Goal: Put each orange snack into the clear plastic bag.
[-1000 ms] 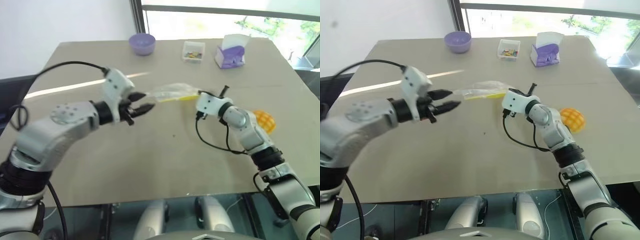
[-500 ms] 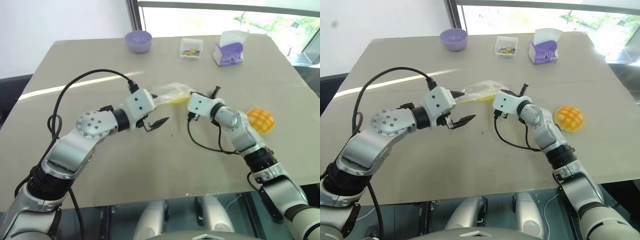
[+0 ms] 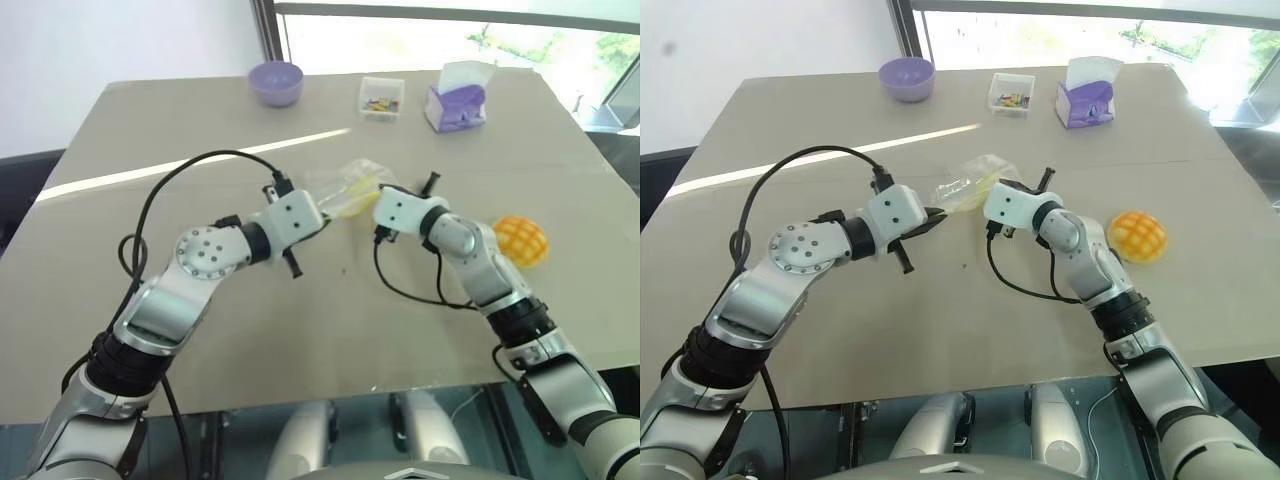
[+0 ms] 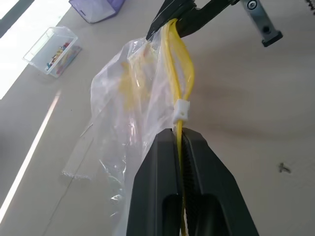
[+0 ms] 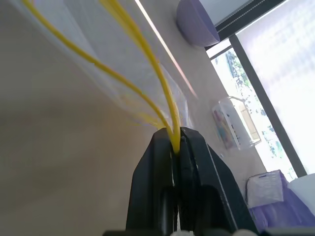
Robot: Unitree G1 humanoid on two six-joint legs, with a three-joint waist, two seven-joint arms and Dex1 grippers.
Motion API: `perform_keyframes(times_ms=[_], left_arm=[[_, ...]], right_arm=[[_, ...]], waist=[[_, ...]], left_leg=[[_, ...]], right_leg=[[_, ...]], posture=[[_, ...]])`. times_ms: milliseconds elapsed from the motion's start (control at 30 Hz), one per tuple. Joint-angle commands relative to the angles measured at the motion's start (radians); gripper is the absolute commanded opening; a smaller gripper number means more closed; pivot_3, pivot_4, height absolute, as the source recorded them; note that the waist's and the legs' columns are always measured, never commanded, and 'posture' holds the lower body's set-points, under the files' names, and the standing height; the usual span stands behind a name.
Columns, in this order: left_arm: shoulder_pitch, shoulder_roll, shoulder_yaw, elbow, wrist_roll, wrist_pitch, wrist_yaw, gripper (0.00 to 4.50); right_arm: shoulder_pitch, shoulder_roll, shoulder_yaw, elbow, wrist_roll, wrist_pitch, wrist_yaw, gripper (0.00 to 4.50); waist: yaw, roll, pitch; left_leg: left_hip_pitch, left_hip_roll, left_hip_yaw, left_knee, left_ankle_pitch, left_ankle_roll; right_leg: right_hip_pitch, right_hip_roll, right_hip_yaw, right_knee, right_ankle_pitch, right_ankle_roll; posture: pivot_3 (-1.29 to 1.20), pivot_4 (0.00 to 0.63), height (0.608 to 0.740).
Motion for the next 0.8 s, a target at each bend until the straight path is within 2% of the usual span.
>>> perform_keyframes(times_ms=[33,67,200,300,367,433,800], left_arm=[[0.026,-0.006,0.048,0.024,0.016,-0.084,-0.014,0.0],[0.038,-0.008,0.056,0.047,0.018,-0.131,-0.02,0.0],[0.068,-0.004,0.073,0.127,0.03,-0.265,-0.05,0.0],[0.072,-0.002,0.082,0.17,0.043,-0.335,-0.073,0.0],[0.071,-0.004,0.084,0.188,0.047,-0.367,-0.082,0.0],[0.071,-0.008,0.089,0.197,0.047,-0.385,-0.086,0.0],[0.079,-0.021,0.113,0.167,0.06,-0.383,-0.099,0.0]], right_arm=[[0.03,-0.005,-0.032,-0.086,0.046,0.015,0.024,1.93],[0.052,-0.007,-0.049,-0.117,0.078,0.032,0.046,2.29],[0.147,-0.054,-0.126,-0.276,0.197,0.097,0.136,2.29],[0.215,-0.088,-0.194,-0.414,0.298,0.171,0.193,1.38],[0.246,-0.088,-0.203,-0.482,0.35,0.215,0.224,0.5],[0.25,-0.064,-0.185,-0.506,0.375,0.246,0.224,0.03],[0.204,0.039,-0.074,-0.459,0.379,0.27,0.174,0.03]], waist=[[0.0,0.0,0.0],[0.0,0.0,0.0],[0.006,0.0,0.0],[0.008,0.0,0.0],[0.009,0.0,0.0],[0.003,0.0,0.0],[0.003,0.0,0.0]], left_leg=[[0.0,0.0,0.0,0.0,0.0,0.0],[0.0,0.0,0.0,0.0,0.0,0.0],[0.0,0.0,0.0,0.0,0.0,0.0],[0.0,0.0,0.0,0.001,0.0,0.0],[0.0,0.0,0.0,0.002,0.0,0.0],[0.0,0.0,0.0,0.002,0.0,0.0],[0.001,0.0,0.001,0.015,-0.003,0.005]], right_leg=[[0.0,0.0,0.0,0.0,0.0,0.0],[0.0,0.0,0.0,0.0,0.0,0.0],[0.0,0.0,0.0,0.0,0.0,0.0],[0.0,-0.001,0.0,0.001,0.0,0.0],[0.0,-0.001,0.0,0.001,0.0,0.0],[0.0,0.0,0.0,0.002,0.0,0.0],[0.001,0.0,0.0,0.014,0.0,0.0]], posture=[[0.0,0.15,0.74],[0.0,0.15,0.74],[0.0,0.15,0.74],[0.0,0.15,0.74],[0.0,0.15,0.74],[0.0,0.15,0.74],[0.0,0.15,0.74]])
